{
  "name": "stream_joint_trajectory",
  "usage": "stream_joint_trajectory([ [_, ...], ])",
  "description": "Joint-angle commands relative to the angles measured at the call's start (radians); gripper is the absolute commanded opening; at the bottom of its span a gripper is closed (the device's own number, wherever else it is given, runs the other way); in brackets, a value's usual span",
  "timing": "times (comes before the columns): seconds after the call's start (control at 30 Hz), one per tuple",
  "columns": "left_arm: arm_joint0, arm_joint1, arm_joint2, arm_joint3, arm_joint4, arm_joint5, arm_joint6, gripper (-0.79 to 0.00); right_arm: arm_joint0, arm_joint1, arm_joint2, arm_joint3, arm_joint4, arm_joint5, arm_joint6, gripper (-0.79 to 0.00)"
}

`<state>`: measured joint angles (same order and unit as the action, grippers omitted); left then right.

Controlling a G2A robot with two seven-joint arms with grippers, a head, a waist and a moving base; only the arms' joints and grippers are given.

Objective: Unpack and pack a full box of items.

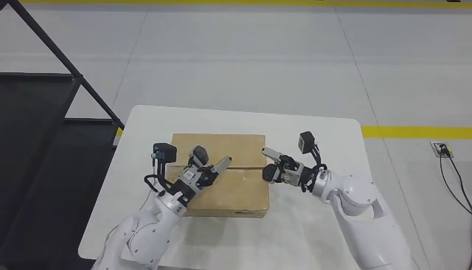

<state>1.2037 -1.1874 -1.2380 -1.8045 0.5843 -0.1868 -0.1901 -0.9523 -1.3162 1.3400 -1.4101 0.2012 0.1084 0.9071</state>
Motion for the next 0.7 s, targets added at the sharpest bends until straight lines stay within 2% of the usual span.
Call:
stream_joint_trajectory([
  [0.0, -0.009, -0.003, 0.012, 0.007, 0.006, 0.005, -0.003, 0.000, -0.009, 0.003, 0.008, -0.004, 0.006, -0.004, -0.001, 0.000],
  [0.67, -0.056, -0.026, 0.099, 0.047, 0.068, 0.022, -0.009, 0.000, -0.041, 0.028, 0.041, -0.006, 0.052, -0.029, -0.009, 0.000],
])
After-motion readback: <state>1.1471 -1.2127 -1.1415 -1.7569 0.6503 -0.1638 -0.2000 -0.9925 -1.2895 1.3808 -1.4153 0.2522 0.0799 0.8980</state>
